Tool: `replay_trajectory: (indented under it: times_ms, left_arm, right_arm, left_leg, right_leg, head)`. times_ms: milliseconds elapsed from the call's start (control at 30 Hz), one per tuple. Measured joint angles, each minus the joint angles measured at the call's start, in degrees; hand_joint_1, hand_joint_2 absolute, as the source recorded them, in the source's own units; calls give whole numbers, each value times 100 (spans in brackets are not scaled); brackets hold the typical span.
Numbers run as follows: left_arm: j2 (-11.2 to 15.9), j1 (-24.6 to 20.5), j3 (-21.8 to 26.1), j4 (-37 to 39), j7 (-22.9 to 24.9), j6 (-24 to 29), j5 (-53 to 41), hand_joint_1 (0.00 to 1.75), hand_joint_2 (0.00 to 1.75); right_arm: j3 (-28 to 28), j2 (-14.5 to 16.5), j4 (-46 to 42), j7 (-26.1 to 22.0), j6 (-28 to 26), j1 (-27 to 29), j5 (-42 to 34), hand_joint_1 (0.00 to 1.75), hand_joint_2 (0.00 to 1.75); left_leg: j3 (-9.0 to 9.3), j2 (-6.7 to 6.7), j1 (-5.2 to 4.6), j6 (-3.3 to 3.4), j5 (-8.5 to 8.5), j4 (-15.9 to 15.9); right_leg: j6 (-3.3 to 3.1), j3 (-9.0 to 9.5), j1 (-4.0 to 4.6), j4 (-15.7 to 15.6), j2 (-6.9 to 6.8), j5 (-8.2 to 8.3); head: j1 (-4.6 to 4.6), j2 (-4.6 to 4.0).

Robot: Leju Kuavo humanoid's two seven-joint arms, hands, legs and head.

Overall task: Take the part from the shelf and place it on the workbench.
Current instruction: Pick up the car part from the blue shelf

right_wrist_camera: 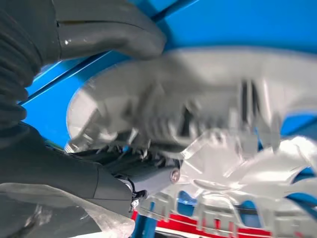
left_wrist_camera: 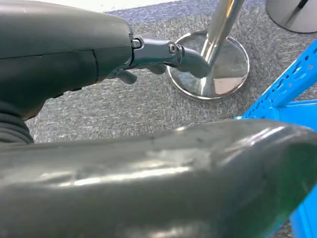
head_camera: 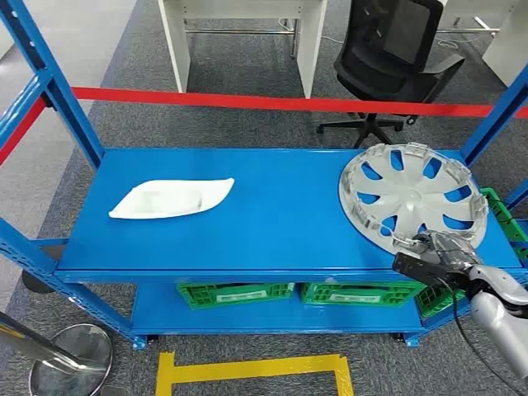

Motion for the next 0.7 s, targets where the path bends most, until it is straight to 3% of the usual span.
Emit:
replay_trajectory:
  times_ms: [67,133,167,200,233,300,333,400,500,533,567,633,667,700]
  left_arm:
    - [2,-3,0,0,-1,-1,1,0,0]
    - [10,1,0,0,-2,-1,1,0,0]
    - [16,9,1,0,-2,-1,2,0,0]
    - [24,18,1,0,-2,-1,3,0,0]
    - [33,25,2,0,-3,-1,5,0,0]
    - [50,27,2,1,-8,-2,11,0,0]
    - [50,24,2,4,-12,-3,13,0,0]
    - [44,23,3,13,-21,-5,15,0,0]
    - [54,33,12,17,-31,-4,25,0,0]
    - [57,31,14,17,-37,-4,29,0,0]
    - [59,29,16,17,-50,-8,38,0,0]
    - [60,33,21,17,-105,-46,65,0,0]
    - [61,41,27,17,-141,-73,85,0,0]
    - [63,49,36,17,-177,-107,106,0,0]
  right_arm:
    - [4,0,-5,2,-2,-2,-7,175,175]
    - [13,1,-11,15,-7,-3,-18,175,175]
    - [15,1,-12,28,-13,-2,-22,175,175]
    - [18,2,-12,46,-26,2,-26,175,175]
    - [19,2,-12,61,-43,8,-28,175,175]
    - [18,0,-13,82,-78,20,-32,175,175]
    - [15,-5,-14,87,-94,26,-33,175,175]
    - [11,-17,-20,99,-122,57,-32,175,175]
    - [6,-27,-23,120,-158,132,-24,175,175]
    - [6,-28,-23,127,-172,151,-17,175,175]
    - [9,-29,-23,144,-194,172,-3,175,175]
    - [19,-29,-26,190,-296,222,40,175,175]
    - [27,-25,-30,216,-370,246,70,175,175]
    - [32,-15,-34,236,-453,268,103,175,175]
  left_leg:
    - [-130,3,8,-29,-202,307]
    - [-432,7,38,-89,-557,995]
    - [-554,8,59,-118,-643,1262]
    - [-599,9,81,-149,-616,1353]
    - [-544,11,102,-179,-478,1226]
    - [-220,17,149,-240,-93,539]
    - [-76,8,161,-234,24,224]
    - [39,-12,156,-161,55,-37]
    - [24,-15,144,-13,67,-40]
    - [17,-9,145,26,79,-48]
    - [4,-3,145,61,92,-55]
    - [-35,4,117,104,107,-54]
    - [-51,7,101,114,112,-53]
    - [-58,9,86,119,115,-52]
  right_leg:
    - [-15,16,-6,-15,-1,15]
    - [-27,32,-15,-25,-2,24]
    - [-23,33,-20,-20,0,19]
    - [-13,34,-28,-12,3,11]
    - [4,38,-41,2,9,-1]
    - [67,37,-71,61,27,-42]
    - [110,21,-73,112,39,-72]
    - [188,-18,-58,168,61,-104]
    - [267,-61,-69,172,72,-130]
    - [287,-108,-77,267,68,-213]
    - [299,-211,-82,484,65,-363]
    - [308,-594,-87,1261,60,-781]
    - [307,-786,-87,1642,60,-930]
    - [299,-899,-85,1865,61,-970]
  head:
    - [-20,0]
    - [-38,0]
    - [-37,0]
    - [-35,0]
    - [-37,0]
    - [-37,0]
    - [-45,0]
    - [-51,0]
    - [-51,0]
    - [-46,0]
    - [-41,0]
    - [-28,0]
    - [-25,0]
    - [-21,0]
